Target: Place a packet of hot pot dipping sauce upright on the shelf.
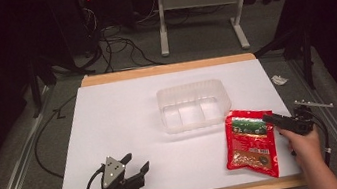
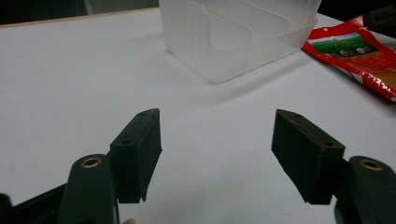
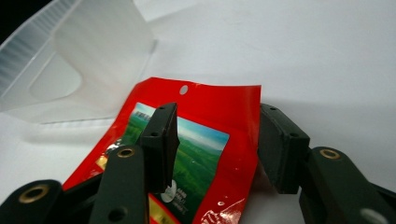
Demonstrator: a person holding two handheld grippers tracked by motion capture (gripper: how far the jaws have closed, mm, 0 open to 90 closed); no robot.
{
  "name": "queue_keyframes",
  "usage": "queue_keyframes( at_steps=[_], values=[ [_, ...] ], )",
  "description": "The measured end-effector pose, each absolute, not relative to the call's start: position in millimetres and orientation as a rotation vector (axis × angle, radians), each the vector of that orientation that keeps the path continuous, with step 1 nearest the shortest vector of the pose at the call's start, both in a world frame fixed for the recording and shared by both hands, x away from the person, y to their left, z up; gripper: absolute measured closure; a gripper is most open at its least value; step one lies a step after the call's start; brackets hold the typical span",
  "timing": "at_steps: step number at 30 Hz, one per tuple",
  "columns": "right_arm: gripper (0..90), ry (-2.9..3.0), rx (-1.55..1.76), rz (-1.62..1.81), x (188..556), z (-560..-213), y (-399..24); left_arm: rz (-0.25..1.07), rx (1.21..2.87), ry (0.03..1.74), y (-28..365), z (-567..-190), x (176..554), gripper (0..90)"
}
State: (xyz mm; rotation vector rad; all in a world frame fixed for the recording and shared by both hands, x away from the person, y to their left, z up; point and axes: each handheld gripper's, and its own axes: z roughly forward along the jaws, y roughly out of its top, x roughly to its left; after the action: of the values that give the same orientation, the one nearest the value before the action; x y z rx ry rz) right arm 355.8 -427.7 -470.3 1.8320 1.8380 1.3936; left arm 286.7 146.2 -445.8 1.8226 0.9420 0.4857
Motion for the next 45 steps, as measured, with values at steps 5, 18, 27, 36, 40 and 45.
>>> queue_keyframes(
  at_steps=[5,18,27,36,40,45],
  values=[
    [54.3,1.86,1.781,1.437,347.9,-468.3,-425.8,0.492,1.819,0.931,145.8,-444.2,285.5,33.6],
    [45.6,1.924,1.862,1.399,356.1,-480.4,-427.6,0.503,1.815,0.94,146.9,-444.4,283.9,33.6],
    [55.4,1.921,1.769,1.559,346.4,-473.1,-431.0,0.499,1.821,0.935,145.8,-444.9,285.9,33.6],
    [59.0,1.949,1.757,1.626,345.2,-477.5,-428.7,0.501,1.822,0.93,145.6,-444.5,284.9,33.6],
    [59.6,2.042,1.73,1.452,346.1,-479.3,-418.3,0.5,1.822,0.931,145.7,-444.5,285.0,33.6],
    [69.5,2.072,1.72,1.331,347.4,-480.0,-411.2,0.503,1.819,0.928,145.7,-443.7,283.7,33.6]
  ],
)
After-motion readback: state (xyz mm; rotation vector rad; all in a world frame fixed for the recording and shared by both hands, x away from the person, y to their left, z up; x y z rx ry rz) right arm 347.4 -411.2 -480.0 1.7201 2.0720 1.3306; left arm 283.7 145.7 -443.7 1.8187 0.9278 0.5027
